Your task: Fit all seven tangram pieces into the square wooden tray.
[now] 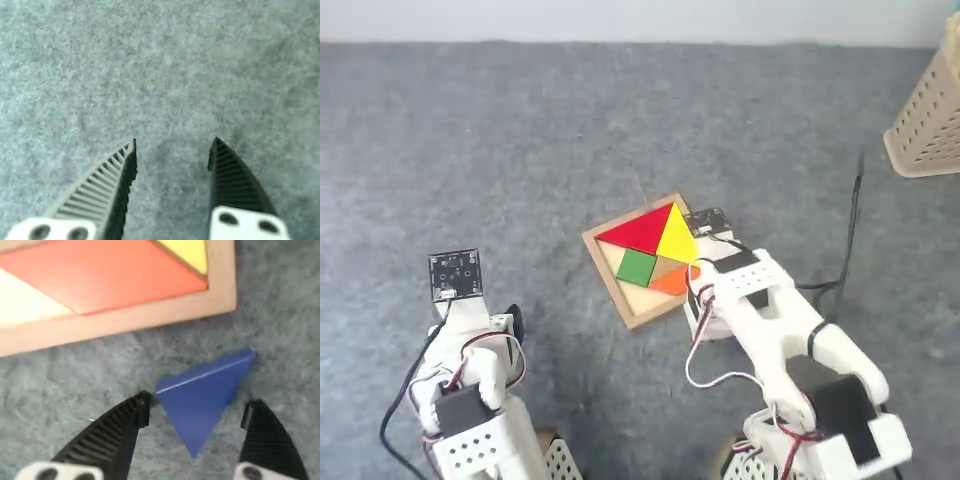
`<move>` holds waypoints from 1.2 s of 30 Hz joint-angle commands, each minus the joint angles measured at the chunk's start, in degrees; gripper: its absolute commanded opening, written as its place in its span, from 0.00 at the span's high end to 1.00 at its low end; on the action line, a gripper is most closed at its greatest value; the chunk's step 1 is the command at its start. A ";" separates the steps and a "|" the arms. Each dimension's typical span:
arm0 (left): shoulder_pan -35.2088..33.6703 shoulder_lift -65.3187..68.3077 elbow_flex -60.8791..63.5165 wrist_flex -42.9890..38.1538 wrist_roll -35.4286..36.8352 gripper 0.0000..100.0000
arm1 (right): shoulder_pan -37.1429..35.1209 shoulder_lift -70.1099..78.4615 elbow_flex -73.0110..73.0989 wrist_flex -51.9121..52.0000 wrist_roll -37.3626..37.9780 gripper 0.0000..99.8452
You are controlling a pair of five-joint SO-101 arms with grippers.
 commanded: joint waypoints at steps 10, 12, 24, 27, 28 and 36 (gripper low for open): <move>0.09 -0.62 -0.31 0.18 0.53 0.77 | 1.10 1.89 -4.40 -1.36 -10.11 0.70; 0.09 -0.62 -0.31 0.18 0.53 0.77 | 0.75 1.89 -4.40 -1.98 -11.43 0.70; 0.09 -0.62 -0.31 0.18 0.53 0.77 | 1.71 1.63 -6.07 -3.47 -14.86 0.70; 0.09 -0.62 -0.31 0.18 0.53 0.77 | 1.63 1.89 -7.38 -3.47 -14.86 0.70; 0.09 -0.62 -0.31 0.18 0.53 0.77 | 1.54 1.89 -7.74 -3.47 -14.86 0.70; 0.09 -0.62 -0.31 0.18 0.53 0.77 | 1.80 1.98 -8.62 -3.56 -16.70 0.70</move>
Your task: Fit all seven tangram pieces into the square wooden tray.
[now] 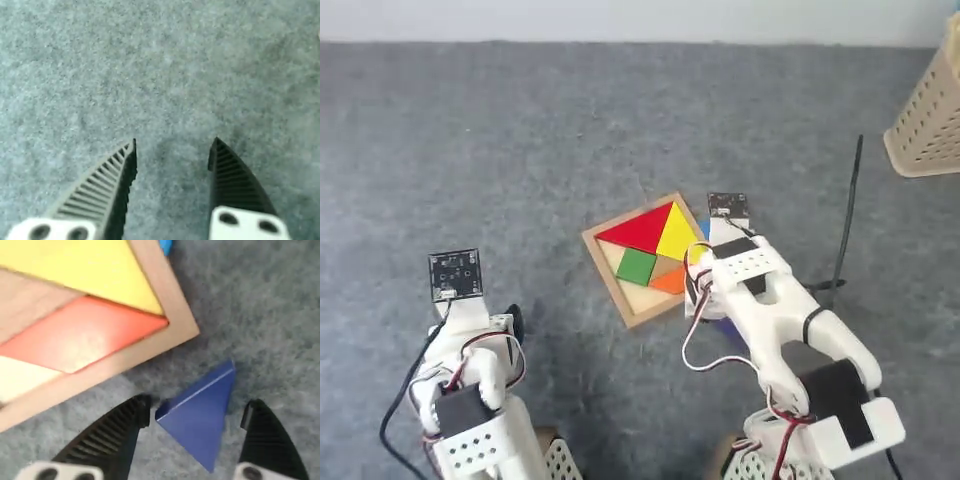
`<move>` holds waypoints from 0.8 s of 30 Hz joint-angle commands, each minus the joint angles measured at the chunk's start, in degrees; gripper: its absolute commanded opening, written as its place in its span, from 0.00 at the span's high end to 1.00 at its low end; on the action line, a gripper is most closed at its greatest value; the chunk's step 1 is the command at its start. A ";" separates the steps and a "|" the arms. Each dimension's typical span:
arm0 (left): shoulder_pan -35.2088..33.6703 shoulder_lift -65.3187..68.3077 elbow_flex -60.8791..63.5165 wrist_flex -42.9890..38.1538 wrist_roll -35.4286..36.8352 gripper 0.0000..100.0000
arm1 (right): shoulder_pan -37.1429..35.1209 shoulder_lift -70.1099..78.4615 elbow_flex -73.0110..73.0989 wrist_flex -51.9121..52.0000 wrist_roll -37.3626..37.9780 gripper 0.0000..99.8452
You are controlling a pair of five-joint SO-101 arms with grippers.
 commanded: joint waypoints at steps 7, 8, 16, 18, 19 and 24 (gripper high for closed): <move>0.09 -0.62 -0.31 0.18 0.53 0.77 | 1.10 -0.66 -2.02 -0.66 -0.62 0.79; 0.09 -0.62 -0.31 0.18 0.53 0.77 | 1.10 -0.66 -2.02 0.13 0.62 0.79; 0.09 -0.62 -0.31 0.18 0.53 0.77 | 1.10 -0.66 -1.93 3.12 4.13 0.76; 0.09 -0.62 -0.31 0.18 0.53 0.77 | 0.92 -0.66 -1.93 3.74 5.63 0.76; 0.09 -0.62 -0.31 0.18 0.53 0.77 | 0.92 -0.66 -1.93 4.09 6.95 0.76; 0.09 -0.62 -0.31 0.18 0.53 0.77 | 0.92 -0.66 -1.85 4.88 9.32 0.76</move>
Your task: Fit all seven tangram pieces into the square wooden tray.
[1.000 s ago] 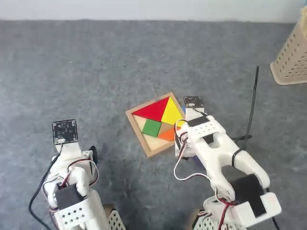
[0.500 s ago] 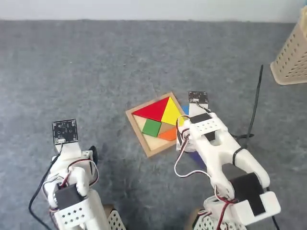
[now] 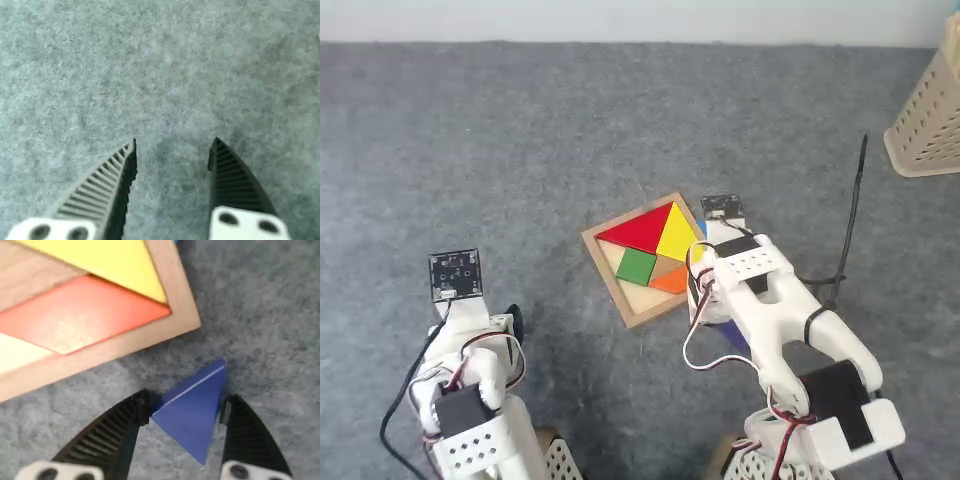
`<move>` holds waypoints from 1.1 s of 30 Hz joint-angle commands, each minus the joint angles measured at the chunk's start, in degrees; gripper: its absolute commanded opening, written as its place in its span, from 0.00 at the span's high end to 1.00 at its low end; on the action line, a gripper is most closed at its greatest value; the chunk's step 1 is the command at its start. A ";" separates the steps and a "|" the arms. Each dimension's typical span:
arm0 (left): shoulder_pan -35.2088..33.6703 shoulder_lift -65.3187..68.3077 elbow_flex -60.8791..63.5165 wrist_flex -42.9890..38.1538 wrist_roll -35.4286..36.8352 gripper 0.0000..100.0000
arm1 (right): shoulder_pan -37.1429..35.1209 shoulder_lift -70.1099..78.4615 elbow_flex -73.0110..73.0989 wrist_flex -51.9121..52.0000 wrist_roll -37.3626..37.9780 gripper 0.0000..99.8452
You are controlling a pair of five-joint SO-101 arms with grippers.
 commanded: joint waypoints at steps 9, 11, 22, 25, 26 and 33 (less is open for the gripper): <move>0.09 -0.62 -0.31 0.18 0.53 0.77 | 0.48 -1.10 -1.05 0.84 4.31 0.87; 0.09 -0.62 -0.31 0.18 0.53 0.77 | 0.48 -1.19 -1.14 0.75 7.38 0.90; 0.09 -0.62 -0.31 0.18 0.53 0.77 | 0.57 -3.65 -3.78 1.27 17.23 0.94; 0.09 -0.62 -0.31 0.18 0.53 0.77 | 0.57 -7.78 -3.87 3.21 18.20 0.94; 0.09 -0.62 -0.31 0.18 0.53 0.77 | 0.57 -9.63 -3.87 4.70 20.13 0.93; 0.09 -0.62 -0.31 0.18 0.53 0.77 | -0.84 -21.58 -2.64 17.10 28.75 0.74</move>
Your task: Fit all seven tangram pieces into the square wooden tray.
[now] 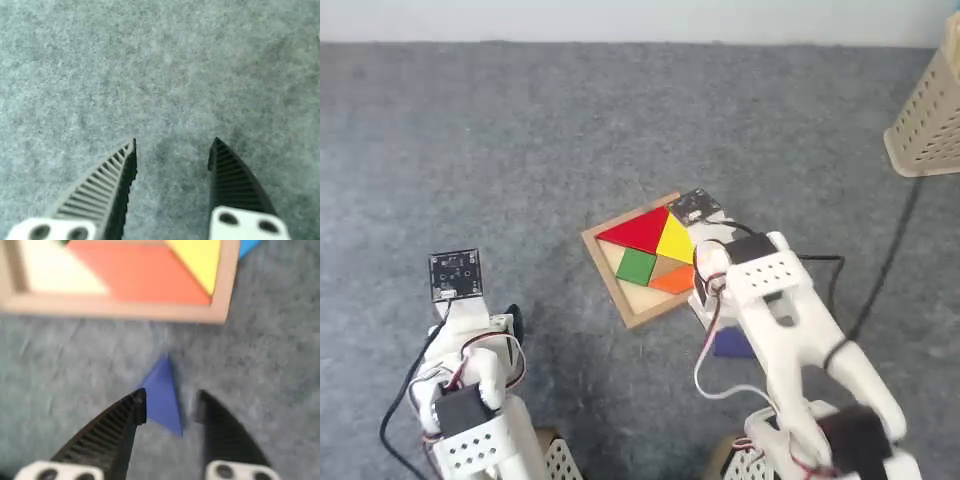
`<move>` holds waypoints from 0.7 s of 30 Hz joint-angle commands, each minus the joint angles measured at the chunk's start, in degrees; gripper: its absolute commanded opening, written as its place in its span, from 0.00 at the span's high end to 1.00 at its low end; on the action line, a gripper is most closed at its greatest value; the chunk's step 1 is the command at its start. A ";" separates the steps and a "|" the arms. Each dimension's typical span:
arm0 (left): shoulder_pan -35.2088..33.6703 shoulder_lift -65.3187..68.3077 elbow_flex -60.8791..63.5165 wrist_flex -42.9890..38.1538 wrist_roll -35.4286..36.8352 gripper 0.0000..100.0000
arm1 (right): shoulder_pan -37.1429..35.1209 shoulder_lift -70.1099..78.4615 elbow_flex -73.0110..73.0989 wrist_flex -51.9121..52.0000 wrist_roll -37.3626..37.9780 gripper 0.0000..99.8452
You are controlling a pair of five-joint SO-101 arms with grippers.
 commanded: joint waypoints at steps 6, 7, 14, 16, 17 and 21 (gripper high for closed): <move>0.09 -0.62 -0.31 0.18 0.53 0.77 | -8.48 -6.11 9.14 -2.51 2.46 0.73; 0.09 -0.62 -0.31 0.18 0.53 0.77 | -8.57 -5.49 9.76 -3.74 2.46 0.73; 0.09 -0.62 -0.31 0.18 0.53 0.77 | -8.48 0.40 10.29 -7.16 2.29 0.73; 0.09 -0.62 -0.31 0.18 0.53 0.77 | -8.48 2.07 10.29 -7.43 2.29 0.73; 0.09 -0.62 -0.31 0.18 0.53 0.77 | -8.48 2.77 10.29 -7.43 2.29 0.73; 0.09 -0.62 -0.31 0.18 0.53 0.77 | -8.48 5.05 10.73 -9.10 2.29 0.73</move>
